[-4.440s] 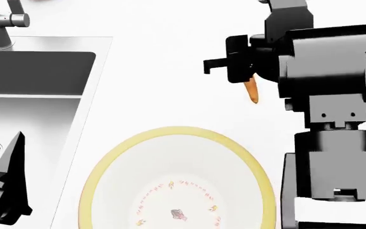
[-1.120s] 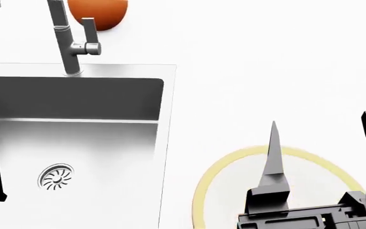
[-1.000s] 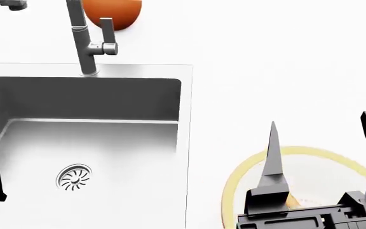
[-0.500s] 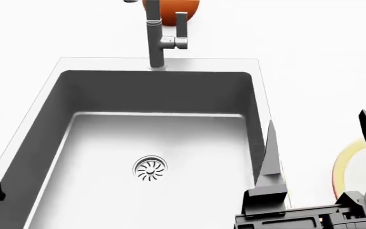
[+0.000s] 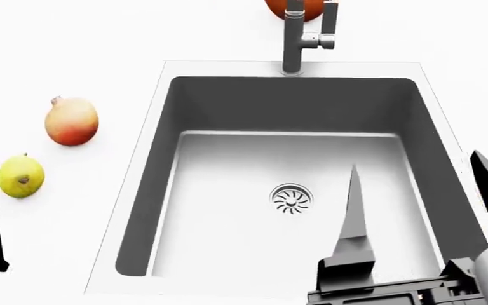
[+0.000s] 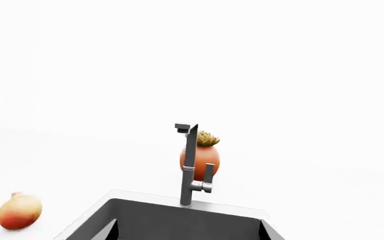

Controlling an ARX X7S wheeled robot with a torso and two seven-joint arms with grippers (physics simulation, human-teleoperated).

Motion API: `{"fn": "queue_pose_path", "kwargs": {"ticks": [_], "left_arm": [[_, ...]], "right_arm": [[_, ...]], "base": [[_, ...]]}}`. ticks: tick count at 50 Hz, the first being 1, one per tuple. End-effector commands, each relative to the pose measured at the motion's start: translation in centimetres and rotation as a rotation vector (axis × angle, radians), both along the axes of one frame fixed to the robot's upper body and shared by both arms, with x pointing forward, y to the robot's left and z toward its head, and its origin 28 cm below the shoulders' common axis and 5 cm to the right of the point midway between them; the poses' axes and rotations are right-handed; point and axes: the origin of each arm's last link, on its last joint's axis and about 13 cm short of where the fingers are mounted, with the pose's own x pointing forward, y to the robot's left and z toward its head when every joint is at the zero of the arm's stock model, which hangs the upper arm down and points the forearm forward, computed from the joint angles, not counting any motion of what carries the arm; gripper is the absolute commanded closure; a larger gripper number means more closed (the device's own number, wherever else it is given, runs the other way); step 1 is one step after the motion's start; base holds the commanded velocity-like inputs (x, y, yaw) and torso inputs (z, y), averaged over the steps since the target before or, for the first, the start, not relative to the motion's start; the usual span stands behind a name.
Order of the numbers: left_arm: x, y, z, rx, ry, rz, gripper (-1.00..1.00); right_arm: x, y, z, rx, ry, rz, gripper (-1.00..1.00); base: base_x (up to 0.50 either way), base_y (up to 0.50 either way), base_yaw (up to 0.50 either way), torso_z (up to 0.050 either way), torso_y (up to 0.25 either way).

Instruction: There is a mixed pile of frozen fruits and vegetables on the counter. Locate all the frozen vegetables and place the items in a bowl on the counter. Take all the frozen fruits and defrost them in a running sink.

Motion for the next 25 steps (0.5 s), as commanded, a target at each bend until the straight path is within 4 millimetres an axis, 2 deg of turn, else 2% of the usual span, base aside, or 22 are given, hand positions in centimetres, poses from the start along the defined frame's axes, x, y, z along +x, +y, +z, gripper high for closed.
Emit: {"fn": "queue_pose_path", "kwargs": {"ticks": [1,13,25], "left_arm": [[-0.05,-0.03,0.12,0.002,0.001,-0.003,-1.0],[-0.21,-0.09,0.14,0.005,-0.001,-0.004,-1.0],[-0.14,-0.13,-0.01,0.006,0.006,0.001,-1.0]], "right_arm": [[-0.03,0.08,-0.11,-0.014,0.005,-0.002,-1.0],[0.03,0.03,-0.11,-0.008,0.007,-0.009,-1.0],[0.01,0.04,-0.13,0.001,0.011,-0.006,-1.0]], "base": [[0.12,0.5,0.0,0.0,0.0],[0.13,0.5,0.0,0.0,0.0],[-0.04,0.5,0.0,0.0,0.0]]}}
